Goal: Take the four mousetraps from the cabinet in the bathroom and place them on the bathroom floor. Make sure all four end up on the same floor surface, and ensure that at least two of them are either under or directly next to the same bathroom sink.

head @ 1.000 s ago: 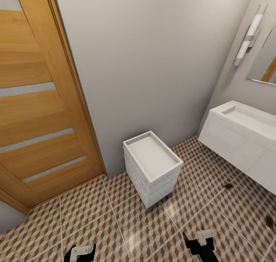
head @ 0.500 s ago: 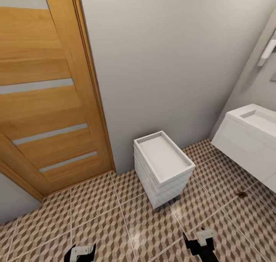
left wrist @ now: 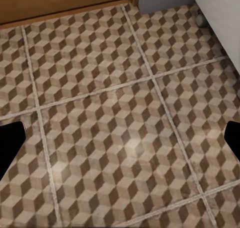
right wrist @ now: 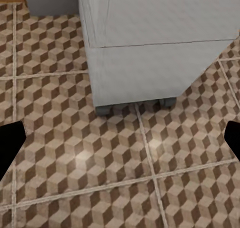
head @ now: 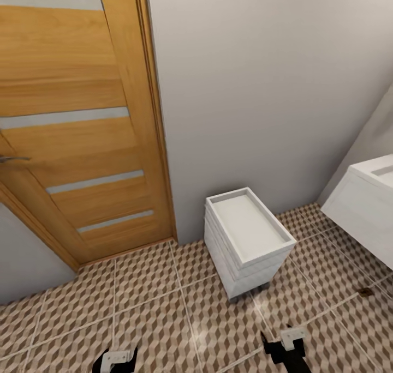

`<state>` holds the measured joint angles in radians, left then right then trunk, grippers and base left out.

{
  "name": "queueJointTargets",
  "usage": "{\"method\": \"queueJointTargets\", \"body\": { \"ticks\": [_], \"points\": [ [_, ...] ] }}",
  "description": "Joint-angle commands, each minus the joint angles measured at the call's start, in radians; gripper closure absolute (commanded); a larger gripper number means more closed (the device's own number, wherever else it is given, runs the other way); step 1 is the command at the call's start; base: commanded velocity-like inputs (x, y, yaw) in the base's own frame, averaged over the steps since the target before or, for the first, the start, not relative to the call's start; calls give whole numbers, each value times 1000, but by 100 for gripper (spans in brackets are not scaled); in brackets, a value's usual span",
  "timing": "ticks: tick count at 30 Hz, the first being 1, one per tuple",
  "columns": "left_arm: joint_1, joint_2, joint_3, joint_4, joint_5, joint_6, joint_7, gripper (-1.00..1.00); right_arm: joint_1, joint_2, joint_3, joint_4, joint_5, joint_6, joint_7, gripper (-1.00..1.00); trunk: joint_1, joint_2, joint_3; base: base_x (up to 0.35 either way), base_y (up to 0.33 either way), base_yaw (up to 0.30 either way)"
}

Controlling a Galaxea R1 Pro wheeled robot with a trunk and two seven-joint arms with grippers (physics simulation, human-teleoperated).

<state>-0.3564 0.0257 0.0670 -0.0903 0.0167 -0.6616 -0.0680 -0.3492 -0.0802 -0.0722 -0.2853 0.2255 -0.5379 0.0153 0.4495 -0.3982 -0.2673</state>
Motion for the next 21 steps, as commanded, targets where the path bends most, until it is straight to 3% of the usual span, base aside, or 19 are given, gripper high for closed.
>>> {"method": "queueJointTargets", "body": {
  "ticks": [1, 21],
  "points": [
    [-1, -1, 7, 1, 2, -3, -7, -100, -1, 0, -7, 2, 9, -4, 2, -100, 0, -2, -2, 0, 0, 215],
    [-1, -1, 7, 2, 2, -3, -6, -100, -1, 1, -8, 3, 9, -4, 2, -100, 0, -2, -17, 0, 0, 215]
  ]
}}
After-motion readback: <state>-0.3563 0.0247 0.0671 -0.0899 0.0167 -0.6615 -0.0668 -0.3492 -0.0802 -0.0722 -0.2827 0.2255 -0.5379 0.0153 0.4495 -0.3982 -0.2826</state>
